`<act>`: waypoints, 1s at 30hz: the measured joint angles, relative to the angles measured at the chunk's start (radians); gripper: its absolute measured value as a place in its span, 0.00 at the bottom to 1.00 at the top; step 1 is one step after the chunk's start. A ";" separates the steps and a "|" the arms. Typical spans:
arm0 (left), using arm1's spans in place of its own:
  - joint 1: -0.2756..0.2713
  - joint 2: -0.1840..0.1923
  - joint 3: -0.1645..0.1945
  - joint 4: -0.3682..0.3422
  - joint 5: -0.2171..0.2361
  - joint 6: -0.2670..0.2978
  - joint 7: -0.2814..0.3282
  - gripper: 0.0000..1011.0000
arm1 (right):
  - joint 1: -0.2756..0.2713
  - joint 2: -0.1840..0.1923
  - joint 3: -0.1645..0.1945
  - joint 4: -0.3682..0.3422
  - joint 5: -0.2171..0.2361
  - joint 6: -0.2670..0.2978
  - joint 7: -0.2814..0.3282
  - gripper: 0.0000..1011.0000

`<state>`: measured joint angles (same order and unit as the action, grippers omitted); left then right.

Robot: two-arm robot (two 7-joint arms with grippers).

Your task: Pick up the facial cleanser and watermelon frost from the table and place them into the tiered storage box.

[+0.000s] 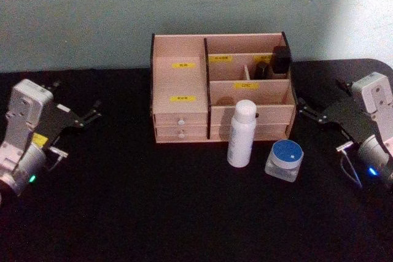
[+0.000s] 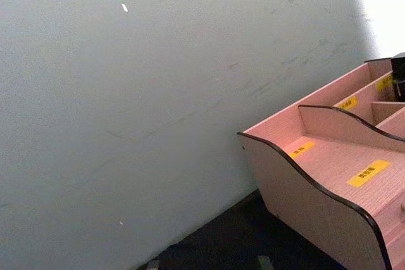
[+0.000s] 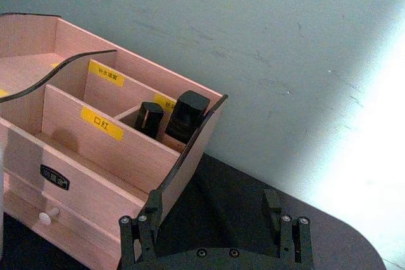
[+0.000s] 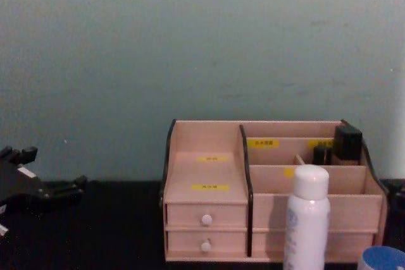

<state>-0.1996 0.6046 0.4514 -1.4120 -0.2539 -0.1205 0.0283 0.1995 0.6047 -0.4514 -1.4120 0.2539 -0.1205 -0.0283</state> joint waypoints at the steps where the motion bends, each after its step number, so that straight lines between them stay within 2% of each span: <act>1: 0.000 0.000 0.000 0.000 0.000 0.000 0.000 0.99 | 0.000 0.000 0.000 0.000 0.000 0.000 0.000 0.99; 23: 0.000 0.000 0.000 0.000 0.000 0.000 0.000 0.99 | 0.000 0.000 0.000 0.000 0.000 0.000 0.000 0.99; 30: 0.000 0.000 0.000 0.000 0.000 0.000 0.000 0.99 | -0.032 0.000 0.038 -0.025 0.004 -0.019 -0.003 0.99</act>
<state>-0.1996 0.6047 0.4514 -1.4120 -0.2539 -0.1205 0.0283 0.1678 0.6043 -0.4134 -1.4373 0.2581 -0.1397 -0.0311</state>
